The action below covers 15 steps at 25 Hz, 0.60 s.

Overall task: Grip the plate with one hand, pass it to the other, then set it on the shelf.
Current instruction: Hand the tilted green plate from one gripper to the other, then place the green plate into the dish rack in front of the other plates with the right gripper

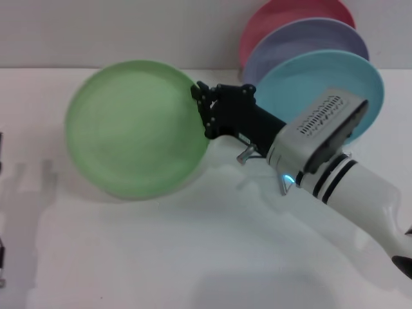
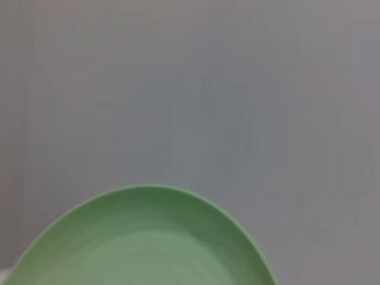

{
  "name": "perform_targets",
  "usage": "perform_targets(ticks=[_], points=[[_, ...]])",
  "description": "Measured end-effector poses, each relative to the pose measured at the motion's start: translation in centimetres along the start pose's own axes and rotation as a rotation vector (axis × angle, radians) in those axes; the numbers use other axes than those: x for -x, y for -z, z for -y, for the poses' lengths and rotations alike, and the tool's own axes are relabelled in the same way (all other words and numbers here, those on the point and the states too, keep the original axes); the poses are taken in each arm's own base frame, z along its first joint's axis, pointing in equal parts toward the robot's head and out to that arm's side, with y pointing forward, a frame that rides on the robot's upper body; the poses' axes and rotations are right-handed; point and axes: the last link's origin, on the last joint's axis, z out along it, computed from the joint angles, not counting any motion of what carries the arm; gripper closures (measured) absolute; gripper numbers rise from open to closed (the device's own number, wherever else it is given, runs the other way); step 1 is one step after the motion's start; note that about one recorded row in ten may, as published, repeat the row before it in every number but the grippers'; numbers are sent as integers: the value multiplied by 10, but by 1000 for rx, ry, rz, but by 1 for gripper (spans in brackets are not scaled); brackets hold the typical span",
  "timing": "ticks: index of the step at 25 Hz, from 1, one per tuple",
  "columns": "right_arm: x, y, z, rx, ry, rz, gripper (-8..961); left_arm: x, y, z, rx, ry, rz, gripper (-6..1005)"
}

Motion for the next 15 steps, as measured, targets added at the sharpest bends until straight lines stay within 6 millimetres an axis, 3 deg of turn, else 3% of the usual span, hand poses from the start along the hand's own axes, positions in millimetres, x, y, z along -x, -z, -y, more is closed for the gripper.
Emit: perform_targets(ticks=[7,15], points=[[19,24,4,-31,93,202,932,-17,-11,19,8,20,-45,440],[25,80,16,-183,297,373,932,-17,-20,25,-6,37,-26,440]])
